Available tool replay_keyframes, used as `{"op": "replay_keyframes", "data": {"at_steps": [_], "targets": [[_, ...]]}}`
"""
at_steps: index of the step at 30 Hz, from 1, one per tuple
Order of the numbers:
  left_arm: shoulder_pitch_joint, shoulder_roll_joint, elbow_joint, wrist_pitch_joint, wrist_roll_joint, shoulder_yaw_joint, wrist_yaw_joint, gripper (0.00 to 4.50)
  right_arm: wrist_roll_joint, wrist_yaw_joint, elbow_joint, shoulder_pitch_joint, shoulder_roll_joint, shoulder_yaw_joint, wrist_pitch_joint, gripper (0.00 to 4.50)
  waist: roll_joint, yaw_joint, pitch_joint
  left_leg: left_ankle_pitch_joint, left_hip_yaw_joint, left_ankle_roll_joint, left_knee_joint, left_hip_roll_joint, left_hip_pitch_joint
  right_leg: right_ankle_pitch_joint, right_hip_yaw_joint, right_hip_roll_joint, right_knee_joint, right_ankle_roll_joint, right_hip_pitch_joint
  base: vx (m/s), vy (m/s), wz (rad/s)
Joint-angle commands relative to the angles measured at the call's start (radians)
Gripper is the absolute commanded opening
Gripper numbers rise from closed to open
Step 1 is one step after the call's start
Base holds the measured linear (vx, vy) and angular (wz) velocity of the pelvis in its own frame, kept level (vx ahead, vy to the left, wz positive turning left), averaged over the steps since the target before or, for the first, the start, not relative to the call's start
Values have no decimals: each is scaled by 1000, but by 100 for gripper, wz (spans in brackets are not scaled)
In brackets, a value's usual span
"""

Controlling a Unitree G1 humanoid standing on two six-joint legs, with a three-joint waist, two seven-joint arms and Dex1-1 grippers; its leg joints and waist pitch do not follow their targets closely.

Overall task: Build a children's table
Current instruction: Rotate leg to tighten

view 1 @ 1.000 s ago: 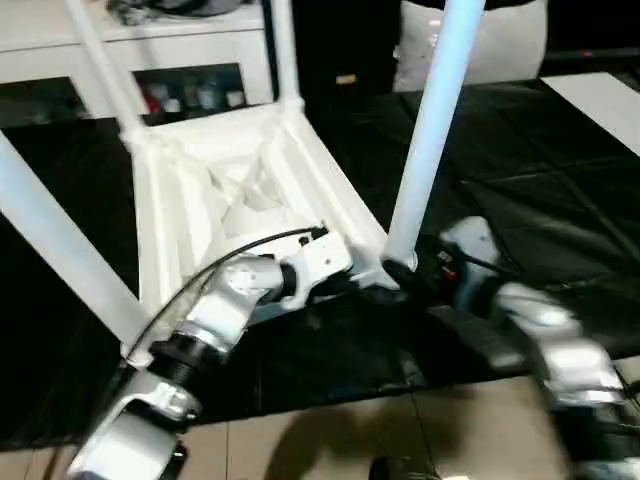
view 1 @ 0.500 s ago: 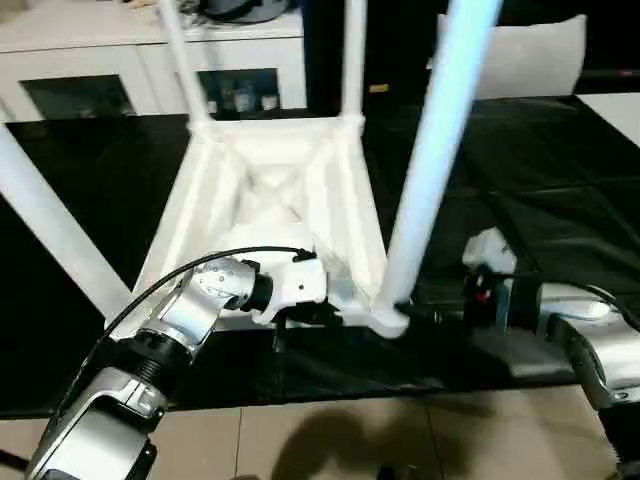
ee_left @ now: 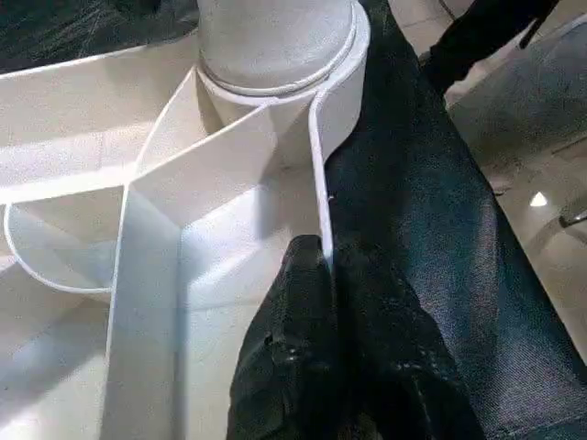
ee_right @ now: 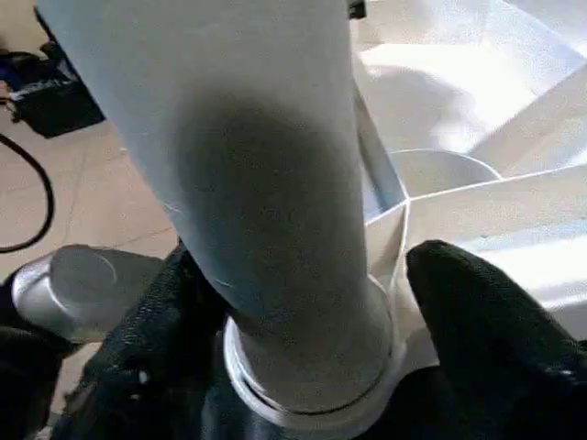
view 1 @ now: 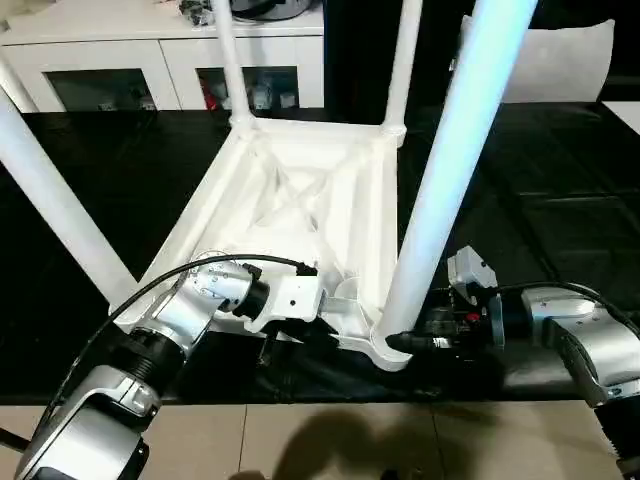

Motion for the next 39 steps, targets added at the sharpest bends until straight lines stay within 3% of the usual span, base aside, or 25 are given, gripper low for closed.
{"op": "replay_keyframes", "data": {"at_steps": [1,11,14,18,19,20,22,23,24,26,27,28,29,30,31,32,33,34,35,36,38,39], "targets": [[-15,-8,7,-36,19,-58,-60,0,11,6,6,-33,2,6,8,302,-22,-3,-77,-47,23,106,-80,12,-17,-273,52,-28,-53,-185,76,0,0,0],[-4,-5,8,-24,11,-46,-63,0,29,23,10,-32,27,11,27,214,-24,-3,-78,-56,24,95,-81,13,-16,-292,51,-27,-56,-174,75,0,0,0],[16,-15,-29,60,1,-29,-25,0,28,-43,-22,-2,49,-3,55,210,-25,-4,-75,-54,24,88,-82,14,-17,-280,55,-28,-53,-180,75,0,0,0],[48,-56,-103,209,-13,3,74,0,-38,-278,-45,25,136,-28,90,209,-22,-16,-65,-126,26,48,-89,7,-16,-408,52,-24,-66,-134,73,0,0,0],[54,-68,-119,240,-13,10,101,0,-48,-340,-46,27,165,-39,105,208,-22,-23,-59,-178,26,31,-91,1,-11,-512,46,-24,-82,-98,69,0,0,0],[59,-80,-132,264,-10,15,128,0,-58,-401,-46,25,197,-50,124,207,-23,-29,-57,-205,23,21,-91,-1,-11,-559,42,-24,-87,-77,70,0,0,0],[61,-116,-147,305,1,26,200,0,-91,-532,-31,10,260,-69,164,205,-26,-60,-53,-259,19,1,-85,-14,-11,-677,26,-18,-111,2,63,-25,4,-4],[61,-134,-154,325,4,31,230,0,-105,-585,-23,2,287,-76,178,204,-23,-68,-55,-268,18,1,-81,-17,-6,-688,21,-17,-116,10,60,-50,9,-9],[60,-166,-172,371,8,43,282,0,-132,-686,-6,-16,336,-88,191,204,-19,-96,-55,-293,12,9,-81,-17,-13,-696,2,-15,-130,34,68,0,0,0],[55,-181,-172,385,16,48,311,0,-145,-737,12,-30,364,-94,182,203,-10,-115,-53,-335,4,14,-83,-12,-13,-694,-15,-16,-141,45,73,0,0,0],[46,-200,-169,398,30,52,351,0,-167,-812,41,-53,401,-102,175,203,-4,-136,-54,-381,-6,22,-87,-3,-7,-659,-29,-21,-150,40,77,0,0,0],[41,-215,-175,418,44,55,386,0,-189,-878,61,-72,435,-108,175,203,2,-159,-54,-414,-20,22,-97,7,-19,-598,-37,-25,-142,25,94,0,0,0],[40,-225,-181,431,51,57,407,0,-202,-913,72,-82,455,-110,177,203,8,-165,-53,-431,-27,18,-103,15,-23,-569,-36,-28,-133,17,101,0,0,0],[38,-233,-181,439,52,62,420,0,-200,-927,80,-88,467,-116,173,203,6,-176,-54,-465,-30,21,-110,20,-16,-523,-30,-29,-131,1,99,0,0,0],[33,-250,-180,451,54,70,446,0,-189,-945,97,-100,492,-129,161,236,-5,-186,-50,-469,-22,24,-102,6,-6,-559,-32,-30,-143,-7,85,0,0,0],[30,-258,-178,455,55,76,461,0,-193,-953,103,-105,497,-129,148,256,-9,-189,-50,-461,-17,23,-95,-2,2,-591,-37,-31,-153,-7,78,0,0,0],[30,-258,-178,455,55,76,461,0,-193,-953,103,-105,497,-129,148,269,-8,-196,-51,-436,-16,27,-87,-11,0,-620,-44,-34,-158,-3,79,0,0,0],[30,-263,-181,463,58,78,476,0,-202,-962,104,-107,502,-128,141,279,-7,-200,-51,-414,-20,31,-91,-6,-15,-608,-44,-39,-151,-1,90,0,0,0],[31,-260,-182,466,60,79,488,0,-211,-955,94,-101,493,-119,133,279,-7,-199,-53,-407,-19,32,-92,-2,-15,-594,-42,-41,-150,-4,90,0,0,0],[33,-252,-181,462,63,79,491,0,-215,-943,81,-91,482,-112,125,279,-7,-191,-58,-378,-16,34,-90,-3,-9,-553,-34,-46,-144,-24,82,0,0,0],[39,-235,-177,447,72,80,491,0,-217,-927,56,-69,470,-110,104,311,-7,-189,-61,-303,-18,47,-95,1,-33,-465,-19,-46,-120,-69,95,0,0,0],[40,-232,-176,443,73,81,491,0,-216,-922,49,-63,468,-109,99,317,-7,-185,-62,-283,-17,52,-95,1,-33,-440,-15,-46,-117,-79,94,0,0,0]]}}
